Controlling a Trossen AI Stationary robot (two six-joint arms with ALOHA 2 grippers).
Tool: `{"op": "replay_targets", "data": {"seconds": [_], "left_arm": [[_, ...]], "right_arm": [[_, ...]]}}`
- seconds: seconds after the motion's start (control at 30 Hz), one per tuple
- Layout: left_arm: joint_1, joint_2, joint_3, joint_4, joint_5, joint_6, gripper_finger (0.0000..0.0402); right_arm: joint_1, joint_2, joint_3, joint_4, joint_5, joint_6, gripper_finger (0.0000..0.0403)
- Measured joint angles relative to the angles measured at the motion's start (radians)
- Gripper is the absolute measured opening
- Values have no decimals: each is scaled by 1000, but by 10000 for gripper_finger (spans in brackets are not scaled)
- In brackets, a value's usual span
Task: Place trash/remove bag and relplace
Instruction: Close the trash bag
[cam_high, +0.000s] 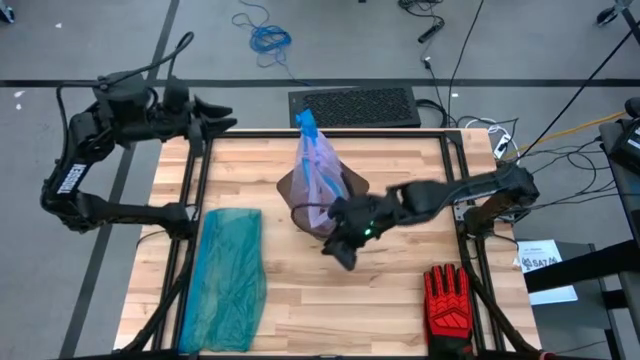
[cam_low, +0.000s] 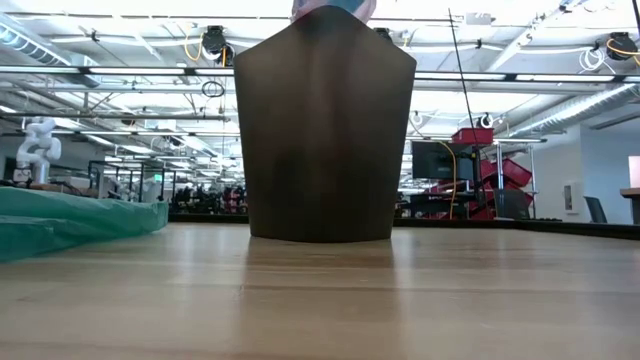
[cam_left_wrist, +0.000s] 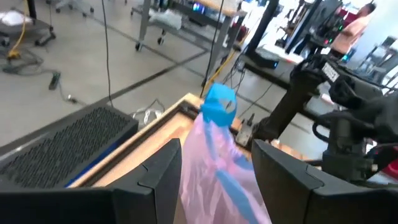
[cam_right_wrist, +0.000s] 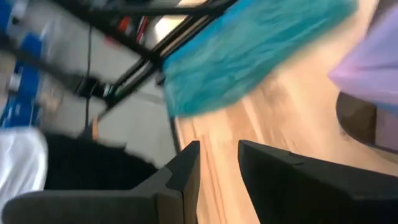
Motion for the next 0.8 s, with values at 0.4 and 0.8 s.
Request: {"op": "replay_targets", "data": {"seconds": [0.4,0.8], "left_arm": [[0,-14,0,-37,12,14,189],[0,-11,0,-36,22,36,189]], "right_arm": [[174,-16,-142,116,677,355,103],[186,-19,-142,-58,905,331,104]]}}
